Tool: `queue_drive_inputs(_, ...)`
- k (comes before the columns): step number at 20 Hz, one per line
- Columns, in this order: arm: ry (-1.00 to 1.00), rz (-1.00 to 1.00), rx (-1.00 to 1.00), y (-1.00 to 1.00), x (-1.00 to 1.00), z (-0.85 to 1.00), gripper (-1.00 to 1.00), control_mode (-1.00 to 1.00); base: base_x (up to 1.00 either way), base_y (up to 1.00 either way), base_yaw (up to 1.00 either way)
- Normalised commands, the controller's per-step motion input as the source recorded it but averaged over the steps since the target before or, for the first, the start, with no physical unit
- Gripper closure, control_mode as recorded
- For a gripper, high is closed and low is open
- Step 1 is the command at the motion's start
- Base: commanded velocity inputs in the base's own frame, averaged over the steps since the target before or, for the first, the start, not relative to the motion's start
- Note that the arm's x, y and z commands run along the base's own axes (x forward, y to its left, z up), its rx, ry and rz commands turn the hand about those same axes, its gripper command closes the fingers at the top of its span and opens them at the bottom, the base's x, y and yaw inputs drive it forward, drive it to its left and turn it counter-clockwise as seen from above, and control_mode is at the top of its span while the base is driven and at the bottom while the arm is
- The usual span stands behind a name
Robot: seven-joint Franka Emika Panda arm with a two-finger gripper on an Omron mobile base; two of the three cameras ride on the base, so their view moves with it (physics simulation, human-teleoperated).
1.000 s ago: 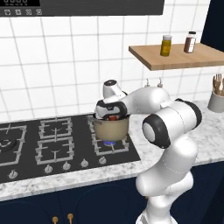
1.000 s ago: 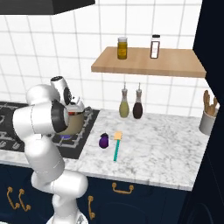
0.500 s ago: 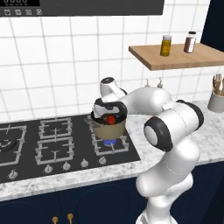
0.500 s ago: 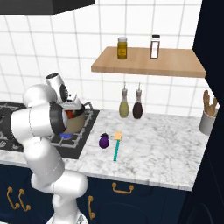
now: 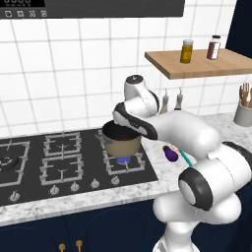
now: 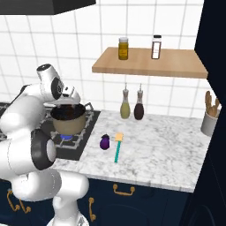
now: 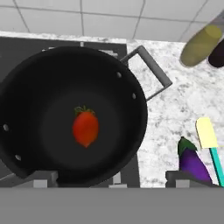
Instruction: Put the tomato and eggplant in the pot. Retrieve the spatula and lightly stir the vegetables in the pot.
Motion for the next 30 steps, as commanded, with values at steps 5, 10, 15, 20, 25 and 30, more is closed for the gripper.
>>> queue_drive_inputs(5, -0.02, -0.08, 0.11, -1.0, -1.0, 0.4, -1.0, -1.0, 0.0, 0.0, 0.0)
queue_drive_inputs(10, 0.0, -0.03, 0.07, -1.0, -0.97, -0.16, -1.0, -1.0, 0.0, 0.0, 0.0)
queue_drive_inputs(15, 0.0, 0.06, 0.0, -0.86, -0.3, -0.55, -1.0, -1.0, 0.0, 0.0, 0.0)
queue_drive_inputs(20, 0.0, 0.07, 0.0, -0.32, 0.32, -0.66, -1.0, -1.0, 0.0, 0.0, 0.0)
queue_drive_inputs(25, 0.02, 0.04, 0.0, -0.06, 0.69, -0.58, -1.0, -1.0, 0.0, 0.0, 0.0)
queue_drive_inputs(30, 0.16, 0.01, 0.01, -0.21, 0.8, -0.26, -1.0, -1.0, 0.0, 0.0, 0.0)
